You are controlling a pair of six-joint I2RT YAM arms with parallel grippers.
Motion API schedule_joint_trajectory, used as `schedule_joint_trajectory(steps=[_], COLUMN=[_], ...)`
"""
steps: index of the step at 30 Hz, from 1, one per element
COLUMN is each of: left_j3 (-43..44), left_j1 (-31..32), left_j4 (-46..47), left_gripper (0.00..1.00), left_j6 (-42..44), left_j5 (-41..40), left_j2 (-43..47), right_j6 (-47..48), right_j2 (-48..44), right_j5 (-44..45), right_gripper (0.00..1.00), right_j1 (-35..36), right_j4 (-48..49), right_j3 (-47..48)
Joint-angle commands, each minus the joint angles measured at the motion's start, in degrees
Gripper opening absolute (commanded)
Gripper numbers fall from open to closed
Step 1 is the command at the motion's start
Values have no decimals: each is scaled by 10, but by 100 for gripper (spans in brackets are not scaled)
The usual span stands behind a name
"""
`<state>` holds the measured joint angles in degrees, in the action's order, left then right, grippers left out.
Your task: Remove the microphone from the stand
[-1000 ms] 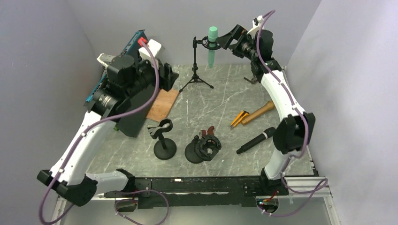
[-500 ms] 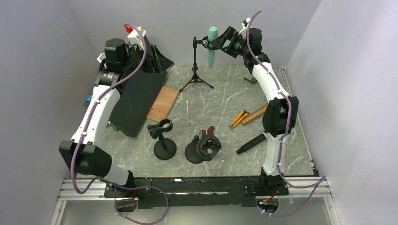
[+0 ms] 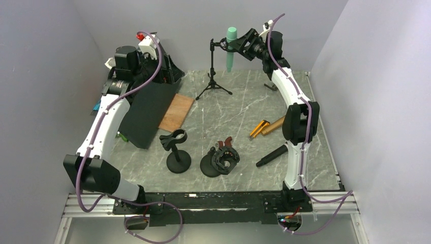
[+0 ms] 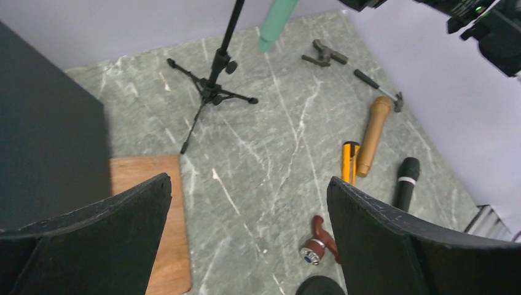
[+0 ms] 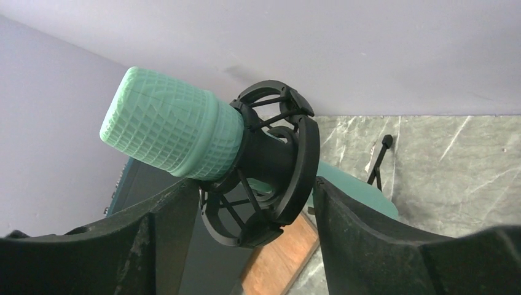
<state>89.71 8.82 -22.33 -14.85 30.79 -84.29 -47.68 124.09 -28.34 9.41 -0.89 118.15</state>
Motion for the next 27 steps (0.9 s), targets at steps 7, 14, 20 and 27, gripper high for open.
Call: schedule_joint_trajectory(steps=[7, 14, 20, 27], left_j3=[-41, -57, -62, -59], left_j1=[17, 28, 37, 42], left_j4=[0, 19, 24, 37], left_gripper=[98, 96, 96, 96], left_j6=[77, 78, 77, 59], left_j5=[-94, -79, -79, -53], left_j2=[47, 53, 66, 73], right_j6=[-87, -145, -214, -320], right_j2=[-3, -47, -96, -147], right_j5=[-4, -76, -140, -160], right_gripper=[29, 0, 0, 0], right_j1=[0, -2, -4, -8], right_j4=[68, 105, 160, 223], right_j3=[-6, -61, -135, -217])
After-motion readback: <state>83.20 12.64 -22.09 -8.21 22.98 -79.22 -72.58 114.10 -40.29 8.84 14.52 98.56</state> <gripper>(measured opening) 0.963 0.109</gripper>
